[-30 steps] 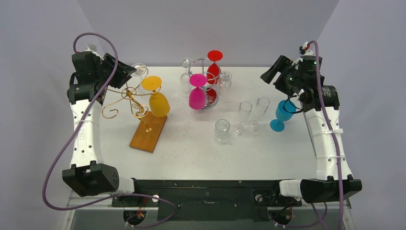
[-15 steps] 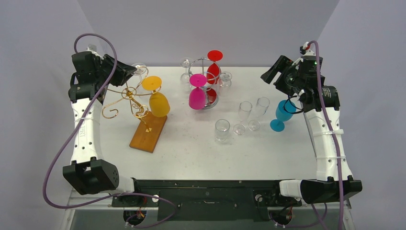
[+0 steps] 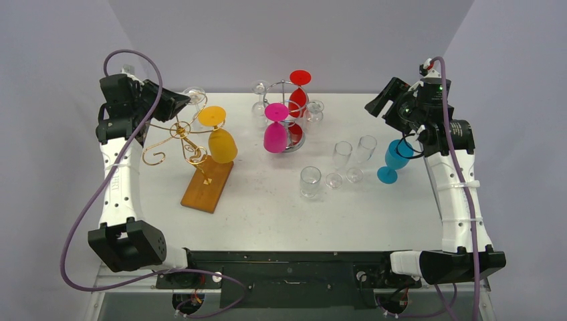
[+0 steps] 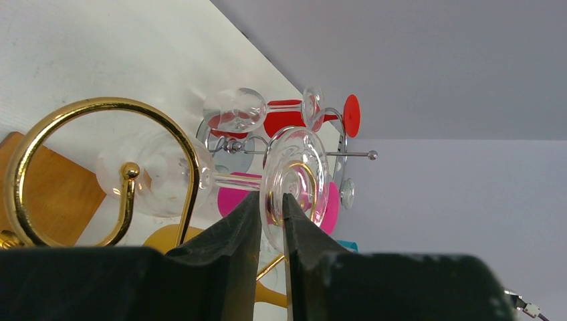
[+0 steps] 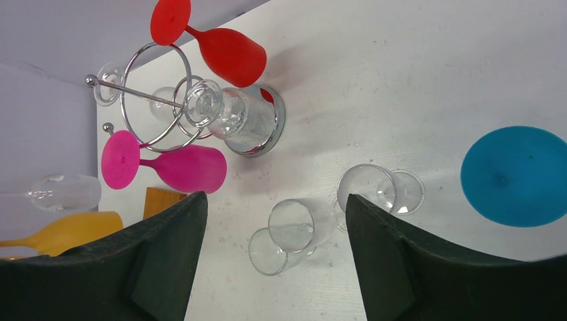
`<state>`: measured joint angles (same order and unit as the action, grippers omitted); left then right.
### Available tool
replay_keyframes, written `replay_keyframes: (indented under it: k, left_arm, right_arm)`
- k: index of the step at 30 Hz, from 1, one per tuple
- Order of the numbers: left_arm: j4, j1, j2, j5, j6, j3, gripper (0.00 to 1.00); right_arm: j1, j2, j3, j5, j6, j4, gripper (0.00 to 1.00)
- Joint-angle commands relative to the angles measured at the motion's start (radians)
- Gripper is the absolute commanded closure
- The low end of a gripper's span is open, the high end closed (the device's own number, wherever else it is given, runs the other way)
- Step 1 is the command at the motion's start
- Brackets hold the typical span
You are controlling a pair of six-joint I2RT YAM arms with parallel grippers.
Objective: Take the wine glass off the wine glass rack
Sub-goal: Pick up the wine glass from the wine rack.
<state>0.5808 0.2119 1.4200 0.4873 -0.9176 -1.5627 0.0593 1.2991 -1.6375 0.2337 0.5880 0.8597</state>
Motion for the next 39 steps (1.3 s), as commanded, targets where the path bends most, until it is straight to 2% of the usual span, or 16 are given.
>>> replay_keyframes:
  k: [1, 18, 39]
  left_arm:
    - [-0.086, 0.011, -0.024, 0.042, -0.021, 0.002, 0.87]
    - [-0.148, 0.031, -0.036, 0.103, -0.075, 0.018, 1.0]
    - [-0.349, 0.044, -0.041, 0.208, -0.227, 0.086, 1.0]
  right_arm:
    - [-0.006, -0.041, 0.001, -0.02, -0.007, -0.043, 0.29]
    - [-0.006, -0.044, 0.01, -0.025, -0.006, -0.045, 0.3]
    - [-0.006, -0.043, 0.018, -0.027, -0.005, -0.048, 0.3]
